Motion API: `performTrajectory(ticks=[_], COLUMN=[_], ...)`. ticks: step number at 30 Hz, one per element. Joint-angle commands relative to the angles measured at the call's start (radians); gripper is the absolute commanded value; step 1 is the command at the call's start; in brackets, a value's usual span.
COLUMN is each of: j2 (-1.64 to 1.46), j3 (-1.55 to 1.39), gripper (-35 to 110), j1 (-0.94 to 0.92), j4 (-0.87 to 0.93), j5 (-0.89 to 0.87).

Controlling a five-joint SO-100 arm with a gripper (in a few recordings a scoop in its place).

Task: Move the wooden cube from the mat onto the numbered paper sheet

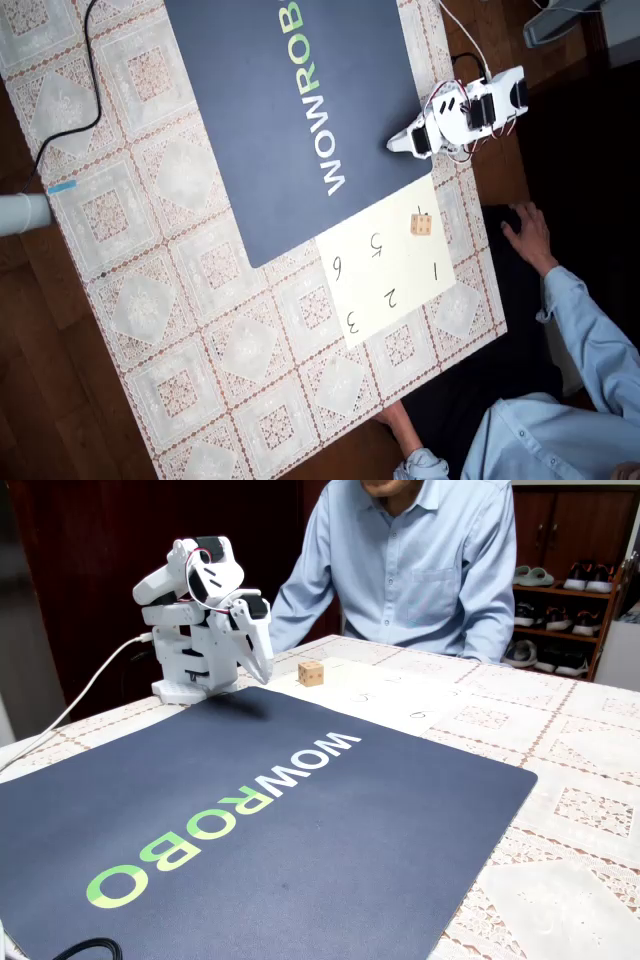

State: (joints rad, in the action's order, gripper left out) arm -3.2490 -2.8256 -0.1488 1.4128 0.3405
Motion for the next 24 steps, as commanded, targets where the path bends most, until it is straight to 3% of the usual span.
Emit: performTrajectory(ticks=[1, 24], j2=[-0.006, -0.005], j3=[-0.055, -0.015], gripper=[0, 0], j1=[-0.014, -0.06], j4=[0.035, 0.025], j5=[0.021, -0.026])
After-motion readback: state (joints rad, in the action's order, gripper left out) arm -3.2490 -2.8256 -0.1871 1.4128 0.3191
